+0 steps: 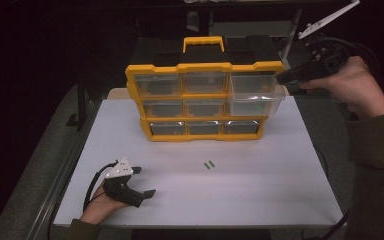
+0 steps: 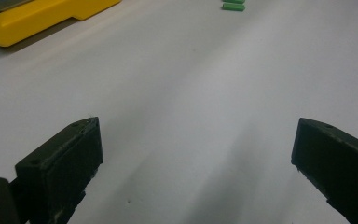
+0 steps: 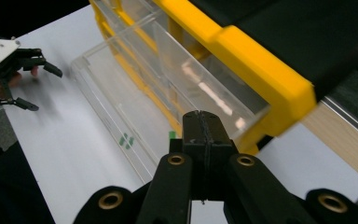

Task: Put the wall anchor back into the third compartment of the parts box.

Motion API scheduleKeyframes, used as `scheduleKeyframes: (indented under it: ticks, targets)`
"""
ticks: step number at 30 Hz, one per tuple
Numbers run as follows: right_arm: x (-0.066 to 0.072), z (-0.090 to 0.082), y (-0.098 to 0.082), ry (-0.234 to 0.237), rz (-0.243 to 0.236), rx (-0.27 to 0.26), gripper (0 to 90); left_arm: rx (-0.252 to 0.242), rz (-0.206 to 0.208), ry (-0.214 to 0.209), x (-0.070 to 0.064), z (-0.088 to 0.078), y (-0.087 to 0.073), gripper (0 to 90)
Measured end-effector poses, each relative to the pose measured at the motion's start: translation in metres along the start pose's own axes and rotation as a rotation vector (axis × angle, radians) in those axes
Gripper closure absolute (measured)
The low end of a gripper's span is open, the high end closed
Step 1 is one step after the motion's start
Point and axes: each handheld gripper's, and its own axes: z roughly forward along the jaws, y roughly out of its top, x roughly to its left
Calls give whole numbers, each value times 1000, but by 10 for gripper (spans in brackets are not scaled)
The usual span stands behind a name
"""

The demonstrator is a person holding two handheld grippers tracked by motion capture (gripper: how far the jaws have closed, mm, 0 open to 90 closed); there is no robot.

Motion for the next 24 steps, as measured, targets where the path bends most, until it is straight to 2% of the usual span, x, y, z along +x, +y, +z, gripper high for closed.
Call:
scheduleKeyframes:
  ticks: [5,11,24]
  targets:
    - [-5,-9,-10,-24,23,-11,885,1,-1,-2,0,0,0,21]
    - [-10,-10,-25,-38,44,-15,884,11,14,-2,1,0,1,22]
    - [-10,16,-61,-68,50,5,851,0,31,21,3,-2,3,23]
